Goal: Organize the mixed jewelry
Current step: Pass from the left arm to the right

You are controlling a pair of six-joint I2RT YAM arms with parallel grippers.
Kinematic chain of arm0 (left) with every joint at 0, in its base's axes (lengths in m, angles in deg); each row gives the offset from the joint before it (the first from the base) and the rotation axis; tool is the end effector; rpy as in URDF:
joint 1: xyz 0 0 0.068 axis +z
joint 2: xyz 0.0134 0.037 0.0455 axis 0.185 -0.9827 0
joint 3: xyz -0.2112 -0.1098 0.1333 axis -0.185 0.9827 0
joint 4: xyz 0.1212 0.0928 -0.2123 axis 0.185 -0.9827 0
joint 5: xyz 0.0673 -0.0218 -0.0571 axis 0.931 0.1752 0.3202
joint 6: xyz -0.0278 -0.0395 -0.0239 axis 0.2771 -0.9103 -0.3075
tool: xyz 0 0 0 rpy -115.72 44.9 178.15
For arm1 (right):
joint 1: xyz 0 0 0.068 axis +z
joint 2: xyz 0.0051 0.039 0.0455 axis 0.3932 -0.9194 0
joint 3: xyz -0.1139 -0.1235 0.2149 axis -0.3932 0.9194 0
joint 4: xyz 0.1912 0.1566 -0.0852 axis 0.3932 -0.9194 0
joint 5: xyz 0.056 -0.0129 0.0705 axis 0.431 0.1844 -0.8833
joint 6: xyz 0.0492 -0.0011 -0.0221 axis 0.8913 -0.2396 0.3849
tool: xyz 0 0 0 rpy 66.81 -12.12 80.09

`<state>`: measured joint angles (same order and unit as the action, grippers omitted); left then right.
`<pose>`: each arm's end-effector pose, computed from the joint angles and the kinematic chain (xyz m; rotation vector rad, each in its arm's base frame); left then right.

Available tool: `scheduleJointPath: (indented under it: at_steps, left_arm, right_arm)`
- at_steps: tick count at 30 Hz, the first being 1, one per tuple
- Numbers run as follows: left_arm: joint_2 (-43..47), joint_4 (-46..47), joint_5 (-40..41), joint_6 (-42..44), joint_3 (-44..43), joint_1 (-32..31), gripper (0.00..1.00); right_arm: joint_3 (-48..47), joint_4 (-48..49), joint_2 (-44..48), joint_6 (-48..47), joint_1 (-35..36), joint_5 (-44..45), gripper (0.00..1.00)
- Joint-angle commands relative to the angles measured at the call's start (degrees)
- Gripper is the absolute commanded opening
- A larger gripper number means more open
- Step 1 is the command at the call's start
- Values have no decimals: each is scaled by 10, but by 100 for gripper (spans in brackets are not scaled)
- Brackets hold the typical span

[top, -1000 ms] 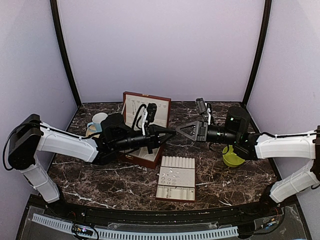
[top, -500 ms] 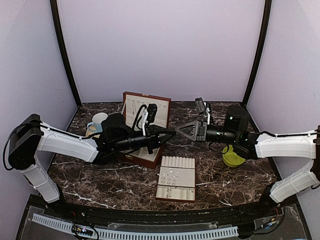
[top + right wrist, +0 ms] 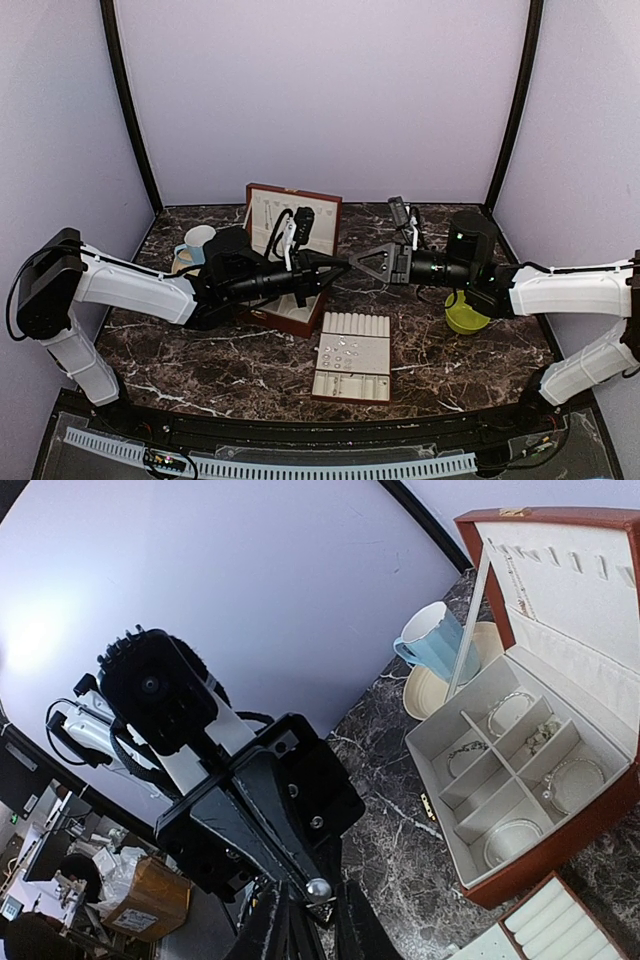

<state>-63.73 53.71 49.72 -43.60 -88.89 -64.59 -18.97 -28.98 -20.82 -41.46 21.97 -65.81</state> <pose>0.2006 -0.2974 0.2568 0.8212 1.3446 -1.2384 0.1931 0.2199 0.2708 -0.4857 1.8224 1.5840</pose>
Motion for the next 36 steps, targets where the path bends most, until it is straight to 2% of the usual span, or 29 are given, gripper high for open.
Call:
scheduleJointPath:
  at_steps: [1, 17, 23, 30, 32, 34, 36]
  left_arm:
    - [4, 4, 5, 7, -6, -4, 0]
    - [3, 7, 11, 8, 1, -4, 0]
    - [3, 6, 14, 9, 3, -4, 0]
    - [0, 3, 14, 10, 3, -3, 0]
    - [4, 2, 16, 10, 4, -4, 8]
    - [11, 0, 17, 13, 10, -3, 33]
    - [25, 3, 18, 17, 23, -3, 44]
  right_arm:
    - [-17, 7, 3, -9, 5, 10, 16]
    - [-12, 10, 11, -6, 5, 19, 12]
    - [-12, 15, 9, -3, 5, 16, 5]
    - [-10, 14, 12, -3, 5, 22, 5]
    - [-10, 8, 12, -6, 5, 25, 5]
    - [-10, -1, 13, -12, 5, 28, 5]
    - [-9, -9, 16, -17, 5, 32, 5]
